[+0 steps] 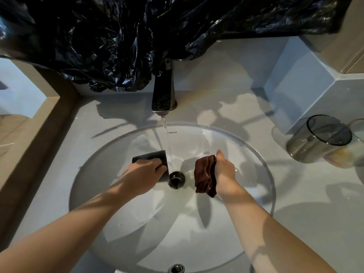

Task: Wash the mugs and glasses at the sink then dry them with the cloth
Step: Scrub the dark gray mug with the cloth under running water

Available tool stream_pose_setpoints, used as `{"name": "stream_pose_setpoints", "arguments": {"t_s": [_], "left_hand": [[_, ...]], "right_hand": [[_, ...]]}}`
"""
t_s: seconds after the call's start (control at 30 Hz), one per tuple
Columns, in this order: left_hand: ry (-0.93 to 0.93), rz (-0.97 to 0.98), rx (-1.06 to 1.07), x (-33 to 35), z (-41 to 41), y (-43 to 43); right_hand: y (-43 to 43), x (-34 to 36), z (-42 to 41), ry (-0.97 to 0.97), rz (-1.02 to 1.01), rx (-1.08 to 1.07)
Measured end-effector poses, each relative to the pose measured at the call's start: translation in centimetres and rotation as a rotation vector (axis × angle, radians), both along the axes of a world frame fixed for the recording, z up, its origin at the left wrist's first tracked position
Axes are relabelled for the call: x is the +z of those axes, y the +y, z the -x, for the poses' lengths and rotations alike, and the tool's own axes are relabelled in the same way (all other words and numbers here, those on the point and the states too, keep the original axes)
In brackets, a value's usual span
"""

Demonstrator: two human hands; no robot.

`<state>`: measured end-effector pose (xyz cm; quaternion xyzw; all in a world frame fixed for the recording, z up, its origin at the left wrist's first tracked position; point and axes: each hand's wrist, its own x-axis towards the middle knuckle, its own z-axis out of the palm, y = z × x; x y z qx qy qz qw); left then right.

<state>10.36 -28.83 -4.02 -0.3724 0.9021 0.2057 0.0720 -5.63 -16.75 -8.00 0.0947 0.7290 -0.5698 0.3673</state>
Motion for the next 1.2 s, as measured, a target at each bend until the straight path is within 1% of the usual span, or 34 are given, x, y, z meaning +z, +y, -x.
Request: {"name": "stream_pose_setpoints", "arguments": {"t_s": [0.03, 0.07, 0.13, 0.17, 0.2, 0.23, 0.3, 0.4, 0.5, 0.57, 0.63, 0.67, 0.73, 0.8, 0.87, 0.93, 1.0, 1.1, 1.13, 1.2], "left_hand": [[0.073, -0.118, 0.137, 0.1, 0.4, -0.1], [0.158, -0.282, 0.332, 0.3, 0.7, -0.3], [0.325, -0.688, 0.752, 0.5, 1.1, -0.9], [0.404, -0.895, 0.902, 0.4, 1.2, -1.1], [0.491, -1.081, 1.015, 0.1, 1.2, -1.4], [0.563, -1.219, 1.089, -0.1, 1.3, -1.5], [0.632, -1.341, 1.166, -0.6, 1.6, -1.7], [0.666, -1.396, 1.242, -0.7, 2.7, -1.6], [0.673, -1.406, 1.252, -0.3, 3.7, -1.4], [0.666, -1.419, 1.206, 0.0, 4.3, -1.3], [0.621, -1.393, 1.109, 0.4, 4.9, -1.0], [0.581, -1.34, 1.043, 0.5, 5.2, -0.8], [0.469, -1.163, 0.901, 0.8, 5.9, -0.4], [0.367, -1.006, 0.808, 1.1, 6.4, -0.1], [0.312, -0.916, 0.751, 1.3, 6.4, -0.1], [0.286, -0.878, 0.718, 1.2, 6.0, -0.3], [0.332, -0.949, 0.761, 1.2, 5.3, -0.4], [0.508, -1.117, 0.998, 1.0, 4.1, -0.6], [0.554, -1.145, 1.074, 0.8, 3.8, -0.5], [0.609, -1.185, 1.156, 0.3, 3.3, -0.4]], "right_hand": [[0.0, -0.1, 0.0, 0.002, -0.004, -0.006], [0.0, -0.1, 0.0, 0.001, -0.005, -0.01], [-0.1, -0.3, 0.1, 0.001, -0.004, -0.004], [-0.2, -0.4, 0.0, 0.005, -0.008, -0.002], [-0.2, -0.2, -0.1, 0.0, -0.017, -0.007], [-0.2, -0.3, -0.1, -0.001, -0.019, -0.014], [-0.3, -0.3, -0.1, -0.012, -0.022, -0.003], [-0.3, 0.2, -0.5, -0.068, -0.011, 0.003], [-0.6, 0.0, -0.5, -0.065, -0.017, 0.024], [-0.5, 0.1, -0.6, -0.079, -0.003, 0.031], [-0.4, 0.2, -0.4, -0.074, -0.02, 0.002], [-0.3, 0.1, -0.4, -0.06, -0.021, -0.019], [-0.3, -0.1, -0.3, -0.009, -0.043, -0.036], [-0.4, -0.4, -0.3, 0.004, -0.072, -0.028], [-0.4, -0.4, -0.3, -0.007, -0.073, -0.001], [-0.4, -0.3, -0.3, -0.015, -0.053, 0.031], [-0.5, -0.3, -0.4, -0.02, -0.024, 0.038], [-0.6, -0.2, -0.7, -0.066, 0.08, 0.022], [-0.6, -0.1, -0.8, -0.097, 0.119, 0.017], [-0.6, 0.0, -0.8, -0.132, 0.18, 0.049]]}}
